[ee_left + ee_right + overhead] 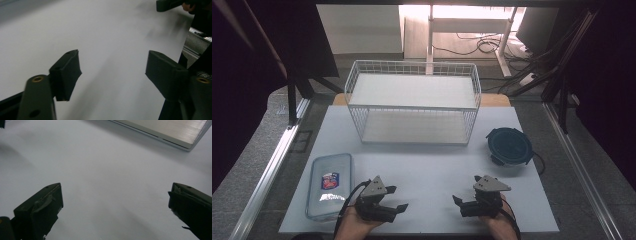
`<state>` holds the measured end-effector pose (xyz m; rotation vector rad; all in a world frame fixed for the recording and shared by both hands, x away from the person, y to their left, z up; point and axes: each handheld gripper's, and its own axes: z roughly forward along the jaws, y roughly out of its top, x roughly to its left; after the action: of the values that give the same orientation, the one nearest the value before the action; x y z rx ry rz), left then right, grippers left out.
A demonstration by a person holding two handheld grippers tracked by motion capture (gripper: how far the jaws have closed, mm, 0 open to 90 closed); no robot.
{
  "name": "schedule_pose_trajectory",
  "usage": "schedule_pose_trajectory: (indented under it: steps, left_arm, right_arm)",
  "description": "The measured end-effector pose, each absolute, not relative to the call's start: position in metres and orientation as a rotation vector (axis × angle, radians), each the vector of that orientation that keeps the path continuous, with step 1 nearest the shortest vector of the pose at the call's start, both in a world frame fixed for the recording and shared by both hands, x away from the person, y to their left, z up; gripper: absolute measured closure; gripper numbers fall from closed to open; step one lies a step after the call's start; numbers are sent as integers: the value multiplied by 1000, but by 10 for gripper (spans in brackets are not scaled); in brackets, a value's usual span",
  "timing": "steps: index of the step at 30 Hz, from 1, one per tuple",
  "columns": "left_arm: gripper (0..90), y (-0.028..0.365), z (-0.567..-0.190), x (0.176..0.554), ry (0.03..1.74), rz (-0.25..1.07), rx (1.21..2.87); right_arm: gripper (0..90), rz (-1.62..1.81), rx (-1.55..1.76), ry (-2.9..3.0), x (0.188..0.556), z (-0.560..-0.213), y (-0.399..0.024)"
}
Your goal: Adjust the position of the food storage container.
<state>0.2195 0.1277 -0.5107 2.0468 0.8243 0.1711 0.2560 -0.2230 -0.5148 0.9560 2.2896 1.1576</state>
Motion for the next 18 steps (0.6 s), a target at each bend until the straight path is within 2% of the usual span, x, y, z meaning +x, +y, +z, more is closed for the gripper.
schedule_pose_trajectory:
  steps: [1, 3, 7, 9, 10, 11, 13, 16, 17, 18]
  left_arm:
    - [286, 131, -507, 219, 823, 178, 2046]
    - [358, 139, -499, 219, 830, 194, 2032]
    - [440, 157, -489, 220, 865, 212, 2004]
    - [520, 168, -484, 221, 892, 204, 1979]
    - [520, 174, -482, 221, 911, 210, 1965]
    - [636, 179, -480, 221, 922, 213, 1960]
    - [671, 187, -477, 221, 942, 233, 1961]
    - [800, 203, -472, 221, 973, 259, 1943]
    - [869, 215, -468, 220, 1002, 294, 1937]
    - [891, 215, -468, 220, 1002, 294, 1937]
  right_arm:
    - [0, 1158, 956, 2290, 256, -515, -223]
    - [0, 1150, 958, 2291, 256, -515, -223]
    - [0, 1142, 958, 2295, 256, -515, -222]
    - [0, 1140, 956, 2296, 256, -516, -222]
    - [0, 1136, 956, 2299, 256, -516, -222]
    - [0, 1133, 954, 2302, 256, -516, -221]
    - [0, 1131, 953, 2303, 256, -516, -220]
    - [0, 1124, 945, 2308, 255, -516, -220]
    - [0, 1121, 945, 2310, 255, -517, -219]
    - [0, 1118, 946, 2312, 255, -517, -219]
